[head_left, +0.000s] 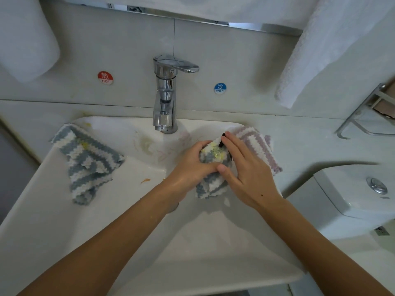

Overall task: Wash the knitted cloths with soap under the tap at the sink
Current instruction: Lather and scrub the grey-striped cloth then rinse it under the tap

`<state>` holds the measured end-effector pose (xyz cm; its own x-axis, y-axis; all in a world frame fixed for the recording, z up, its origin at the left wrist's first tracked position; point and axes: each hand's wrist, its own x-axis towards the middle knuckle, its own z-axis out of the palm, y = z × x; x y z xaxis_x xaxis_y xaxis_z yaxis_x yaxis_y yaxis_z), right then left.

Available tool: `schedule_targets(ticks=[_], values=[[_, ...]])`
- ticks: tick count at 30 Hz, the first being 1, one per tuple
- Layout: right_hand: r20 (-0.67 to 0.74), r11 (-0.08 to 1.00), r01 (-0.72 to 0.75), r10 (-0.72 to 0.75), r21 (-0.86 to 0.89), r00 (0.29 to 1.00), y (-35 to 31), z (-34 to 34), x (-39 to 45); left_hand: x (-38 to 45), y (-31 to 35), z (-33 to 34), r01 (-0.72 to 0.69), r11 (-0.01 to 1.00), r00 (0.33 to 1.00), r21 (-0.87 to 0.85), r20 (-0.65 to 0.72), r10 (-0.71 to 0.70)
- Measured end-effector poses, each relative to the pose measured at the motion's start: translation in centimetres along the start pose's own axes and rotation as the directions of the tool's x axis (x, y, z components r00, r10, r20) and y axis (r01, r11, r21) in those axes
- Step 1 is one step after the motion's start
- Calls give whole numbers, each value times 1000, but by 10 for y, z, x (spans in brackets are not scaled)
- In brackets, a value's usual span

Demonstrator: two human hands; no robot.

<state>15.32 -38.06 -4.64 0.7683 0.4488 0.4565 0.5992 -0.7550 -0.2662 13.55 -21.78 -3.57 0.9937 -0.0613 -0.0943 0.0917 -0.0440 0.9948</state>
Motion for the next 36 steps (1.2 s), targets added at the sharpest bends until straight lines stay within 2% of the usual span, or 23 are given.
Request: schedule_targets(ticks=[8, 11, 14, 16, 18, 20, 23, 25, 27, 28, 32, 36], values=[[61, 997, -7, 12, -82, 998, -2, -5, 1, -17, 2, -28, 31, 999, 1000, -29, 5, -31], [-75, 995, 42, -48, -88, 996, -19, -10, 3, -24, 4, -44, 56, 994, 998, -93, 22, -55], [-198, 993, 117, -115, -2, 973, -44, -5, 1, -28, 3, -59, 61, 988, 998, -140, 20, -58], [-137, 994, 40, -26, 99, 990, -61, 0, 3, -28, 2, -66, 59, 984, 998, -170, -11, -62], [8, 984, -93, 93, 151, 996, -72, 7, 11, -27, 1, -72, 39, 982, 997, -187, -51, -50], [137, 959, -216, 193, 183, 972, -76, 15, 21, -26, -1, -78, 13, 984, 995, -178, -94, -30], [217, 906, -334, 282, 262, 935, -83, 23, 40, -22, -5, -85, -19, 988, 990, -150, -141, -2], [290, 815, -425, 329, 394, 899, -85, 29, 51, -19, -7, -89, -37, 992, 985, -118, -174, 16], [394, 635, -541, 373, 552, 840, -85, 35, 59, -17, -8, -94, -62, 995, 976, -76, -212, 44], [417, 577, -563, 379, 591, 826, -84, 37, 62, -16, -8, -96, -74, 996, 972, -50, -228, 61], [366, 664, -498, 342, 559, 866, -79, 43, 62, -15, -7, -104, -115, 990, 962, 78, -240, 131], [279, 753, -421, 319, 506, 906, -73, 42, 59, -13, -2, -108, -109, 953, 959, 283, -223, 176]])
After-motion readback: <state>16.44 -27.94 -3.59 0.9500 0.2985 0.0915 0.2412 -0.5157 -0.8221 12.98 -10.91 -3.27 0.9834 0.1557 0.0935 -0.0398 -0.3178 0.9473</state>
